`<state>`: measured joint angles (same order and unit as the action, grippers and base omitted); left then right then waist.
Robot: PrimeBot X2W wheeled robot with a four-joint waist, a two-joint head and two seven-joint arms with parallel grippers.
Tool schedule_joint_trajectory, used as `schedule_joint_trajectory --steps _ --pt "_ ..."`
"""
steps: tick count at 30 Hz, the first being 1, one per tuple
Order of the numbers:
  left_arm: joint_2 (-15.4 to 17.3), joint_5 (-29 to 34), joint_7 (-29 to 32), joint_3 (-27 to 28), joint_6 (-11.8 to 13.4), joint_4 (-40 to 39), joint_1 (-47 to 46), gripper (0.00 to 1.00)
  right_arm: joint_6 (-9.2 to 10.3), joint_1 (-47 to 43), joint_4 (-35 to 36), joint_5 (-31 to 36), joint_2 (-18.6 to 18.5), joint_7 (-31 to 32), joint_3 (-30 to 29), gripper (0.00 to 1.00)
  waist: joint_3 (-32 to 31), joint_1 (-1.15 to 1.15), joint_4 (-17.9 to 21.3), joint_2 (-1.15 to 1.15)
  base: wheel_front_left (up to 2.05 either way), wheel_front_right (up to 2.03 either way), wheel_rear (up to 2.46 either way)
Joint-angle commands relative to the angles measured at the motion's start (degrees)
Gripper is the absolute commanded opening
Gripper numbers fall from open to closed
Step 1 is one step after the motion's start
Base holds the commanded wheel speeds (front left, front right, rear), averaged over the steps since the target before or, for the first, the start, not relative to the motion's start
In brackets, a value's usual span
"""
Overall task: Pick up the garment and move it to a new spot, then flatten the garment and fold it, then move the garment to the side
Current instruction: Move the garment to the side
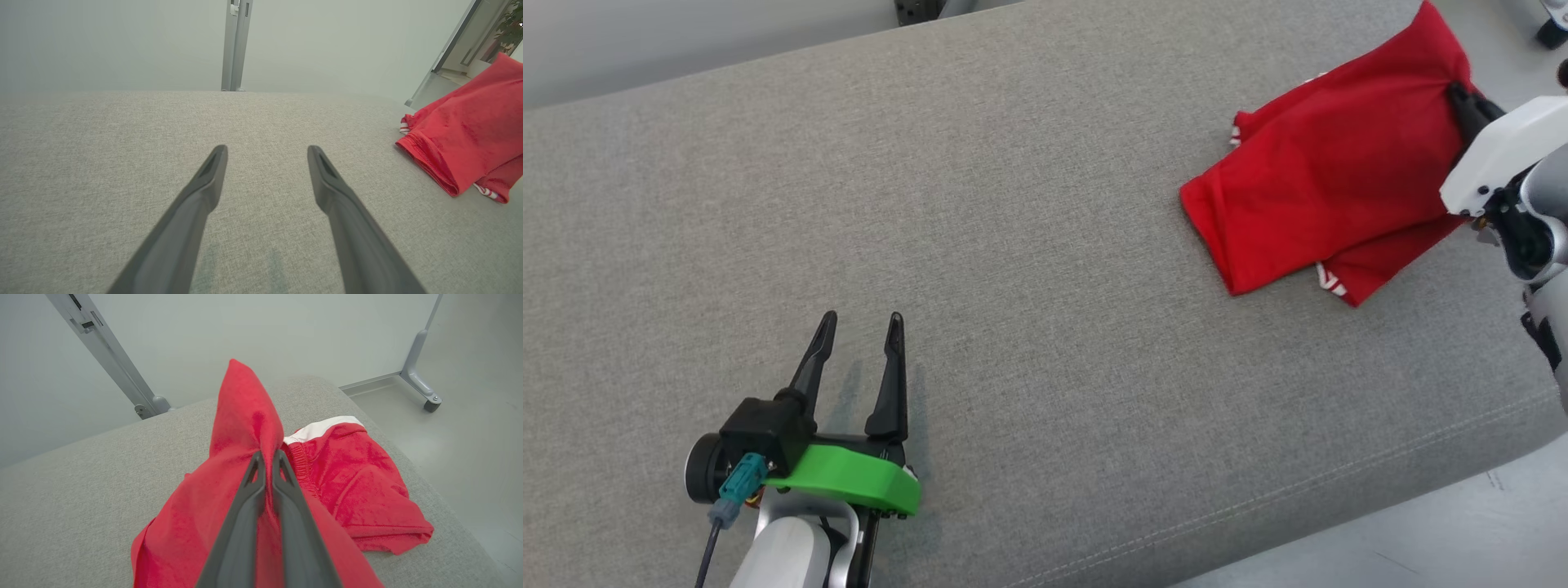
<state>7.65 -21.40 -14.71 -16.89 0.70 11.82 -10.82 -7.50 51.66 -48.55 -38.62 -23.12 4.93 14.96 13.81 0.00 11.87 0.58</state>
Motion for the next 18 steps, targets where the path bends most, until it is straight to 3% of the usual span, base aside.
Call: schedule_joint_trajectory --steps 1,12,18 --pt "0.01 -0.32 -0.2 -0.05 0.13 0.17 0.23 1.0 0.03 0.87 -0.89 0.6 -1.02 -0.5 -0.54 0.0 0.01 0.0 -1.05 -0.58 0.0 0.0 0.0" --pt "1.94 0.48 0.85 -0.25 0.67 -1.35 0.44 1.0 0.03 6.63 -7.79 6.25 -7.96 -3.99 -3.61 0.0 2.24 0.0 -2.94 -0.58 0.0 0.0 0.0" --pt "3.53 1.51 2.66 -0.48 1.1 -4.0 -0.66 1.0 0.04 9.71 -13.97 9.8 -9.51 -7.33 -6.5 0.0 5.72 0.0 -4.06 -0.58 0.0 0.0 0.0"
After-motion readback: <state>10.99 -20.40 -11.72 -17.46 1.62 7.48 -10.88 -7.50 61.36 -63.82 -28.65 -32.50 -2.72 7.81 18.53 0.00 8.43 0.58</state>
